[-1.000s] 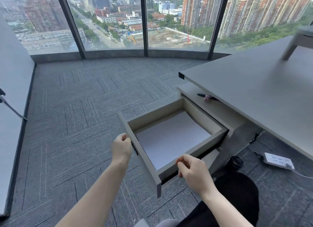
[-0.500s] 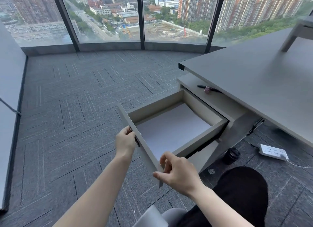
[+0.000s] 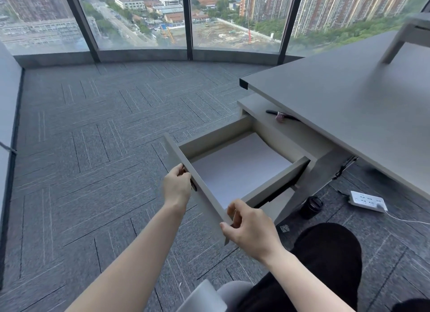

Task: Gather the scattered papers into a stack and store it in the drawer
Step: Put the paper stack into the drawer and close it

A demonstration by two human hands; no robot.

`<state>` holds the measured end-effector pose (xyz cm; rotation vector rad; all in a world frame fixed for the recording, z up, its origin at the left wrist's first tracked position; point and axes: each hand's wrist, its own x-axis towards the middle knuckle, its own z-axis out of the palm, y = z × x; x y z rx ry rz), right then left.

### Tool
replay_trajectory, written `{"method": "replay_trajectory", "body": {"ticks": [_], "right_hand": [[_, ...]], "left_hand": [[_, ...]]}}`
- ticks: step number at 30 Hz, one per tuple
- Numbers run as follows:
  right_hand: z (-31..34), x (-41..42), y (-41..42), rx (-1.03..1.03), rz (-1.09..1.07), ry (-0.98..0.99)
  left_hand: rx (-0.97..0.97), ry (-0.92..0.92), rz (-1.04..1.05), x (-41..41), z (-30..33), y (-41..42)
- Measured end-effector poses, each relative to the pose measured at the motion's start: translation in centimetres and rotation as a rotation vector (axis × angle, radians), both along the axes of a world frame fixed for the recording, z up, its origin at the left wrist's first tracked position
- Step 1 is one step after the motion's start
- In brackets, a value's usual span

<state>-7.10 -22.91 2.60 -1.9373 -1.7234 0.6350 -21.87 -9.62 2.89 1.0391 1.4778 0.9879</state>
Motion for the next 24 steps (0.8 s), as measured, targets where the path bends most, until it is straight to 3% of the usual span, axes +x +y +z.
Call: {"method": "replay_trajectory", "body": {"ticks": [10,24], "right_hand": [[-0.4,3.3,0.7,0.015,-0.143,-0.001],[-1.4,9.5,1.7,0.064,-0.376,-0.205]], "left_hand": [[-0.020,-0.019,-0.059,3.8,0.3,1.4],[-0.044,-0.059,-0.260,11.2,-0.2,4.5]]}}
